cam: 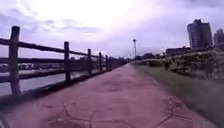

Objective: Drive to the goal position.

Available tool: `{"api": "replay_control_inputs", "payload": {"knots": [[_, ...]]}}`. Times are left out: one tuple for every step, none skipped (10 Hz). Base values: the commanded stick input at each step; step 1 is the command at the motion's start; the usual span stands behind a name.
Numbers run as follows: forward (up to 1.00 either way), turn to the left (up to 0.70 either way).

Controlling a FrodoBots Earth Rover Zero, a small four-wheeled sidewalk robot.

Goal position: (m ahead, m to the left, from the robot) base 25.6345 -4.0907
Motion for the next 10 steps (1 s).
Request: {"api": "replay_control_inputs", "payload": {"knots": [[1.0, 0.0], [1.0, 0.0], [1.0, 0.0], [1.0, 0.0], [1.0, 0.0], [1.0, 0.0], [1.0, 0.0], [1.0, 0.0], [1.0, 0.0], [1.0, 0.0]]}}
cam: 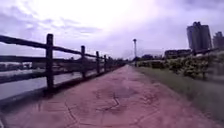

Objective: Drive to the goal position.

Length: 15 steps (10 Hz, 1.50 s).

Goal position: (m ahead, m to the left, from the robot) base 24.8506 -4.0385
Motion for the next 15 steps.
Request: {"api": "replay_control_inputs", "payload": {"knots": [[1.0, 0.0], [1.0, 0.0], [1.0, -0.07], [1.0, -0.23], [1.0, -0.25], [1.0, -0.25], [1.0, -0.15], [1.0, -0.02], [1.0, 0.0], [1.0, 0.0], [1.0, 0.0], [1.0, 0.0], [1.0, 0.0], [1.0, 0.0], [1.0, 0.0]]}}
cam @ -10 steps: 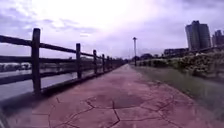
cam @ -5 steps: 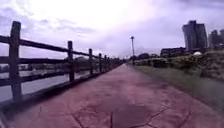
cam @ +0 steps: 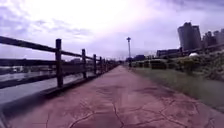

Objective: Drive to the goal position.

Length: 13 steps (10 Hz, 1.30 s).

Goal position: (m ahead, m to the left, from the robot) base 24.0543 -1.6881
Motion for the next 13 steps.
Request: {"api": "replay_control_inputs", "payload": {"knots": [[1.0, 0.0], [1.0, 0.0], [1.0, 0.0], [1.0, 0.0], [1.0, 0.0], [1.0, 0.0], [1.0, 0.0], [1.0, 0.0], [1.0, 0.0], [1.0, 0.0], [1.0, 0.0], [1.0, -0.04], [1.0, -0.23]]}}
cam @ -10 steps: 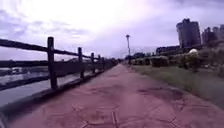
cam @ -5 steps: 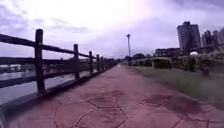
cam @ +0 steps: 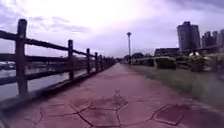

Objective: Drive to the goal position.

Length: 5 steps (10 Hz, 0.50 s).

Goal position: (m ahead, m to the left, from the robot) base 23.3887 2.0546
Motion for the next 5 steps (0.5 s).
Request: {"api": "replay_control_inputs", "payload": {"knots": [[1.0, -0.31], [1.0, -0.27], [1.0, -0.07], [1.0, -0.02], [1.0, 0.0]]}}
